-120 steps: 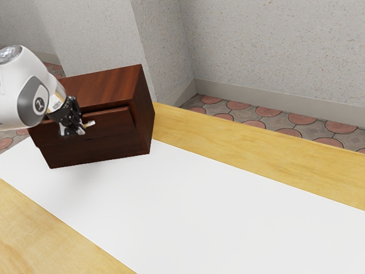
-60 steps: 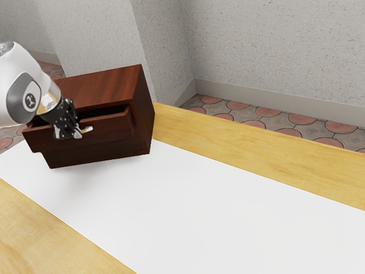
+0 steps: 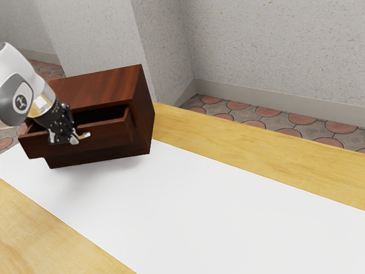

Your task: Pull the drawer handle with one arm to open the drawer

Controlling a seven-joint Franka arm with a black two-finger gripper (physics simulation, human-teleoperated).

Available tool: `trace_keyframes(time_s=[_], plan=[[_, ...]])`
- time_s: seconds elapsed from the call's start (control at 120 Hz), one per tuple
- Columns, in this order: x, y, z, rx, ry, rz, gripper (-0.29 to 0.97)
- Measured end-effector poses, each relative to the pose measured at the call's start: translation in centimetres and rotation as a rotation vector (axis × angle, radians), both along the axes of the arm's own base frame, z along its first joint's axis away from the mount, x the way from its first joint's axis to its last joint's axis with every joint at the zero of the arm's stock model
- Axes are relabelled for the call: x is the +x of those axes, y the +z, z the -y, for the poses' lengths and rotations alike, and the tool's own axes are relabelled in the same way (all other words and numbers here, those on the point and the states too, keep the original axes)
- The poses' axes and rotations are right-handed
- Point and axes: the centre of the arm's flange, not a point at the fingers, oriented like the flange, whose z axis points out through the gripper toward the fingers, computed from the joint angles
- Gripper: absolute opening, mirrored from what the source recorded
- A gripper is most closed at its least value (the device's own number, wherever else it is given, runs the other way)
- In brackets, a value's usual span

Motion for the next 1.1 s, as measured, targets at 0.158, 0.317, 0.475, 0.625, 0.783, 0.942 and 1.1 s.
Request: trace_keyframes(time_s=[0.158, 0.317, 0.475, 0.625, 0.783, 0.942, 1.1], plan=[[-0.7, 0.1, 0.4, -0.011, -0.004, -0.006, -0.11], [-1.6, 0.0, 0.6, -0.023, -0.004, -0.013, -0.11], [-2.3, -0.1, 0.8, -0.031, -0.004, -0.015, -0.11], [-3.0, 0.1, 1.2, -0.039, -0.005, -0.015, -0.11], [-3.3, 0.3, 1.6, -0.043, -0.01, -0.015, -0.11], [-3.7, 0.4, 2.1, -0.047, -0.017, -0.013, -0.11], [-4.5, 0.5, 2.7, -0.055, -0.023, -0.009, -0.11]])
